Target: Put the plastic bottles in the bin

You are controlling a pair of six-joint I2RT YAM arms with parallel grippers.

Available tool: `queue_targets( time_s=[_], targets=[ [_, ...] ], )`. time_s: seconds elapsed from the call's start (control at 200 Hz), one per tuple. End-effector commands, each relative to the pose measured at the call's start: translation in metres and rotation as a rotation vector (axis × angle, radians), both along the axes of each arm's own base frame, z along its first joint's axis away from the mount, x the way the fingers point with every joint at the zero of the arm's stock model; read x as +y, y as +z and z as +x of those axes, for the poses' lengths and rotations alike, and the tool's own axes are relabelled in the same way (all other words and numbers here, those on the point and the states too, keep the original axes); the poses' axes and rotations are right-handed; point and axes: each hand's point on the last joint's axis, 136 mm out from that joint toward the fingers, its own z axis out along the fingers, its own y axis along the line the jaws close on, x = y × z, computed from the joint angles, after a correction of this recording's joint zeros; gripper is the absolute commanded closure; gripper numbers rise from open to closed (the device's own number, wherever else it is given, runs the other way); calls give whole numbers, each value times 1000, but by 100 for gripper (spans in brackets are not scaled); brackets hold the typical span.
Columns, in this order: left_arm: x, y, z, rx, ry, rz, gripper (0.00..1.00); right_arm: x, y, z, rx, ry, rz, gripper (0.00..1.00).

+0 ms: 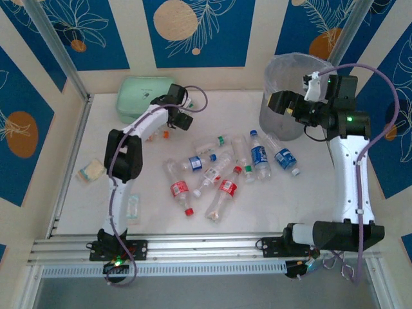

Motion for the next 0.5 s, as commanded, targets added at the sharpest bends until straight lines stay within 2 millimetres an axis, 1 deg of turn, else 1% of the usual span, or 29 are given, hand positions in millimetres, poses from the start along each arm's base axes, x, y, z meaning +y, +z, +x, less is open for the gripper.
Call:
queue_targets(
  time_s=[0.0, 0.155, 0.225, 0.285, 0.345, 0.455, 0.495],
  targets=[
    [18, -20, 1, 59, 15, 64, 13, 6, 0, -23, 9, 32, -1, 1],
    [19, -38, -4, 105, 20, 63, 17, 3, -3, -37, 17, 18, -29, 2],
    [18, -43, -6, 121, 19, 62, 23, 3, -4, -41, 16, 15, -31, 1],
    [19, -45, -8, 133, 20, 61, 27, 3, -4, -43, 15, 14, -34, 2],
    [17, -47, -11, 147, 17, 53, 27, 2, -4, -45, 15, 10, -36, 2],
    [14, -46, -19, 168, 14, 32, 30, 2, -3, -48, 10, 7, -38, 1],
    [14, -45, -22, 171, 16, 23, 33, 2, -4, -48, 9, 7, -40, 2]
  ],
)
